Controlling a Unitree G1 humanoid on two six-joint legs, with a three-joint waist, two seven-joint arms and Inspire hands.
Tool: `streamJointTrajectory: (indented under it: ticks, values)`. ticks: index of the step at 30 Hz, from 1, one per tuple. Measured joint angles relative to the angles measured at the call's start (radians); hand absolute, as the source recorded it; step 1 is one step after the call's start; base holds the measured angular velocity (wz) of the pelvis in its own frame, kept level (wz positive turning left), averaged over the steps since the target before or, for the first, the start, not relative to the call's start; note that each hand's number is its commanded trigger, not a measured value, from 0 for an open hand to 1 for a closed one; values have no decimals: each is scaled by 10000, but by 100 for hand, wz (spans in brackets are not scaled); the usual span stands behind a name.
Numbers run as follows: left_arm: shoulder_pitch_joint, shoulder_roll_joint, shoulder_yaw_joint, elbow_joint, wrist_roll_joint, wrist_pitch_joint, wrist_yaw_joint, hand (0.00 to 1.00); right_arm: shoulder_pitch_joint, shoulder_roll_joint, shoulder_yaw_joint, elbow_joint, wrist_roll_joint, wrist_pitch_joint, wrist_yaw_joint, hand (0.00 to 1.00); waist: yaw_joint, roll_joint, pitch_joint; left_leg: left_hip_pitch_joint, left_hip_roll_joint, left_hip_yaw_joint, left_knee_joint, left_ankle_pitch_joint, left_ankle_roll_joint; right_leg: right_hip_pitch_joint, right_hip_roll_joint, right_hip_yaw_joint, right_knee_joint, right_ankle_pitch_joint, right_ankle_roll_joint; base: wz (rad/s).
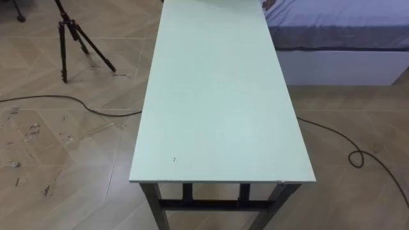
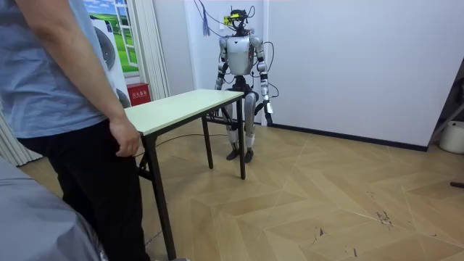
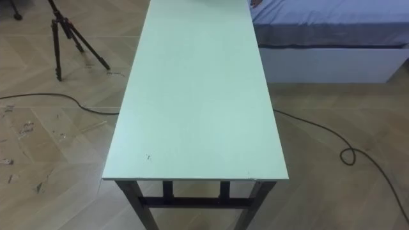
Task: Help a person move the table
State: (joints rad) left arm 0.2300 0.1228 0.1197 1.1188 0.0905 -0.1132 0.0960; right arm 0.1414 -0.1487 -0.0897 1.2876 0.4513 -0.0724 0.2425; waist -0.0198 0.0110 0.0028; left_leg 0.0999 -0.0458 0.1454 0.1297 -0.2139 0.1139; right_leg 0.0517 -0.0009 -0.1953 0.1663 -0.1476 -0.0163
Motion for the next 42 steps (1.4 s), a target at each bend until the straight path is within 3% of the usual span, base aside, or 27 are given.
streamJointTrajectory:
  ticks: [8, 12, 15, 21, 25, 30, 32, 33, 37, 42]
  values:
    - [-35, 0, 35, 2, 19, 6, -6, 0, -6, 0, -44, 2, -285, 3, 6, 0, -30, -30, 58, -6, -2, -19, 3, 0, 0, 2, -4, -16, -1, 0, 0, 0]
    - [-24, 1, 35, 11, -24, 90, -30, 0, -21, -13, -49, 12, -250, 93, 101, 0, -20, -31, 24, -17, -4, -53, 10, 0, 0, 7, -5, -19, -1, 0, 0, 1]
    - [-68, 1, 15, 29, -595, 312, -369, 0, -16, -26, -94, 72, -101, 171, 284, 0, -26, -80, 16, -12, -3, -57, 12, 0, 0, 9, -6, -28, 3, 0, 0, 0]
    - [-41, 47, 27, 144, -2280, 566, -1471, 0, -35, -1, -116, 40, 217, 325, 523, 0, -17, 28, 27, -13, -5, -74, 23, 0, 1, 24, -32, -130, 1, 1, 2, 1]
    - [299, 103, 10, -859, -3275, 828, -1977, 0, 15, -44, -113, -629, 239, 661, 858, 0, -17, 48, 31, -90, -9, -122, 57, -1, 2, -22, -45, -162, 26, 0, 4, 1]
    - [449, 104, -80, -1806, -4112, 794, -2483, 0, 3, -65, -114, -1398, 275, 645, 1198, 0, 19, 65, -2, -129, -14, -172, 91, -1, 2, -13, -66, -269, 21, -1, 5, 5]
    - [490, 93, -122, -1963, -4156, 780, -2787, 0, 185, -54, -103, -1986, 220, 591, 1212, 0, 36, 39, 22, -201, -11, -141, 195, -2, 2, -41, -71, -270, 28, -1, 5, 0]
    - [520, 94, -180, -2079, -4167, 768, -2982, 0, 260, -55, -103, -2228, 142, 509, 1237, 0, 32, 85, -10, -259, -10, -144, 215, -4, 2, -93, -73, -271, 42, -1, 4, 0]
    - [1164, 63, -457, -3615, -5097, 732, -3736, 0, 907, -49, -90, -3711, 323, 447, 1511, 0, 54, -14, -51, -422, -10, -167, 294, -4, 2, -230, -85, -283, 48, 0, 4, 0]
    - [1438, 39, -855, -4429, -6525, 687, -4286, 0, 1583, -35, 104, -4993, 1240, 436, 2140, 0, 130, -125, -17, -373, -14, -187, 305, -13, 7, -158, -97, -307, 77, 0, 5, 1]
